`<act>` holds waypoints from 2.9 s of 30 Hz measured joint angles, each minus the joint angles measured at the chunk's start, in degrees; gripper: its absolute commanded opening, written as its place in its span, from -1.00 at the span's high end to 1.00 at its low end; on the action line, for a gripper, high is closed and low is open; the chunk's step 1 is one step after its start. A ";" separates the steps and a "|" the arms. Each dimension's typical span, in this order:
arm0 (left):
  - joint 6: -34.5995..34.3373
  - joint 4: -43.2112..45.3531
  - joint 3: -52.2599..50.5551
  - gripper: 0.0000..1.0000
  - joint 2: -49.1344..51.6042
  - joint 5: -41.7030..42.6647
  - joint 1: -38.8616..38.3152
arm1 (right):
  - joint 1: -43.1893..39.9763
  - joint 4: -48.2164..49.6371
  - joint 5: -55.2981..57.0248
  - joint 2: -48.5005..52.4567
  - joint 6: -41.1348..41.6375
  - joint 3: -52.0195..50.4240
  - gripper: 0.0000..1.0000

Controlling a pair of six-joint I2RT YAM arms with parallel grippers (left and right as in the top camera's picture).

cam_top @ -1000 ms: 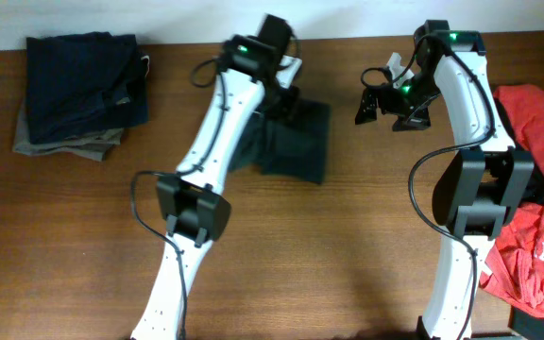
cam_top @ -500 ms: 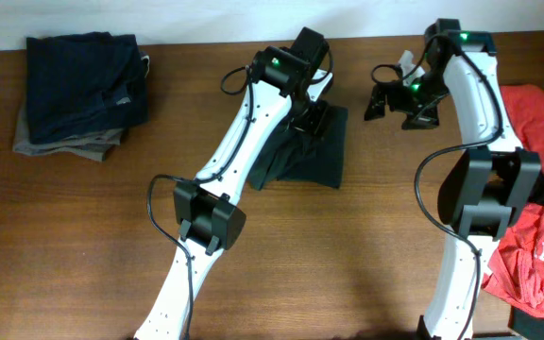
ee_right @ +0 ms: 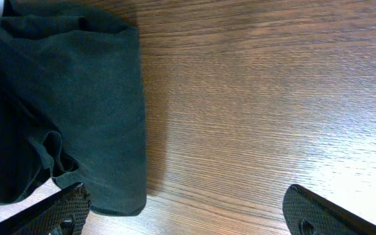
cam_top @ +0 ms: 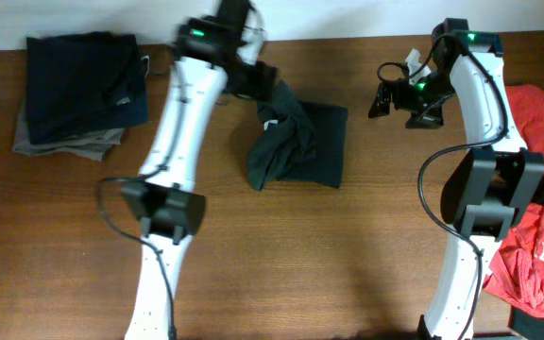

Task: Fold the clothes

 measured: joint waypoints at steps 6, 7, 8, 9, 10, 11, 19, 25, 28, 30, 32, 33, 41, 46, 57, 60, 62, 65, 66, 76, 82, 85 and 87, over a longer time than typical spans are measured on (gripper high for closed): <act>2.97 -7.72 -1.07 -0.90 -1.60 9.22 8.68 | 1.73 1.11 0.00 0.00 0.02 -0.02 -0.97; 4.26 -8.33 -1.88 -0.90 -1.60 11.82 9.14 | 1.84 1.53 -0.02 0.00 0.00 -0.02 -0.97; 5.75 -8.55 -3.13 -0.90 -1.60 14.86 9.25 | 1.95 1.88 -0.09 0.00 0.02 -0.02 -0.97; 6.58 -8.59 -4.02 -0.91 -1.60 16.48 8.94 | 1.97 1.97 -0.17 0.00 0.00 -0.02 -0.97; 7.52 -8.52 -5.07 -0.91 -1.60 17.99 8.39 | 1.97 1.99 -0.17 0.00 0.04 -0.02 -0.97; 8.31 -8.20 -6.08 -0.91 -1.60 18.99 7.78 | 1.97 1.99 -0.20 0.00 0.00 -0.02 -0.97; 11.98 -2.93 -19.08 -0.91 -1.60 22.47 3.67 | 1.97 1.95 -0.20 0.00 -0.04 -0.02 -0.97; 14.75 0.61 -26.67 -0.90 -1.57 25.22 2.60 | 1.97 1.95 -0.17 0.00 -0.07 -0.02 -0.97; 16.81 0.63 -27.19 -0.89 -1.57 28.22 1.77 | 1.97 1.95 0.09 0.00 -0.15 -0.02 -0.97; 17.66 0.63 -27.19 -0.82 -1.57 29.77 0.83 | 1.97 1.95 0.33 0.00 -0.20 -0.02 -0.98; 18.05 0.61 -27.19 -0.57 -1.57 30.80 -0.39 | 1.97 1.95 0.63 0.00 -0.22 -0.02 -0.97; 18.32 0.63 -27.19 -0.34 -1.57 31.10 -1.01 | 1.97 1.95 0.70 0.00 -0.20 -0.02 -0.97; 19.30 0.59 -27.06 0.83 -1.57 33.00 -4.44 | 1.97 1.95 0.92 0.00 -0.20 -0.02 -0.97; 19.12 1.11 -23.87 0.99 -1.57 33.38 -4.26 | 1.97 1.95 1.36 0.00 -0.22 -0.02 -0.97; 18.10 3.13 -21.88 -0.27 -1.57 32.44 -6.45 | 1.97 1.90 1.77 0.00 -0.20 -0.02 -0.97; 17.09 0.72 -19.76 -0.93 -1.57 28.48 -5.75 | 1.97 1.90 1.79 0.00 -0.20 -0.02 -0.97; 16.61 -1.18 -18.03 -0.98 -1.60 25.51 -4.24 | 1.97 1.90 1.77 0.00 -0.22 -0.02 -0.97; 16.06 -3.52 -16.68 -0.98 -1.68 21.79 -1.14 | 1.97 1.90 1.77 0.00 -0.22 -0.02 -0.97; 15.93 -4.28 -16.65 -0.98 -1.70 20.87 -0.11 | 1.97 1.90 1.79 0.00 -0.22 -0.02 -0.97; 16.55 -3.80 -20.55 -0.98 -1.70 21.66 0.37 | 1.97 1.86 1.77 0.00 -0.22 -0.02 -0.97; 17.51 -1.14 -24.85 -0.98 -1.70 25.55 -2.69 | 1.97 1.66 1.77 0.00 -0.24 -0.02 -0.97; 17.59 -0.83 -25.33 -0.96 -1.70 26.53 -4.15 | 1.97 1.66 1.77 0.00 -0.20 -0.02 -0.97; 17.64 -0.42 -25.35 -0.79 -1.70 27.10 -5.05 | 1.97 1.66 1.77 0.00 -0.22 -0.02 -0.97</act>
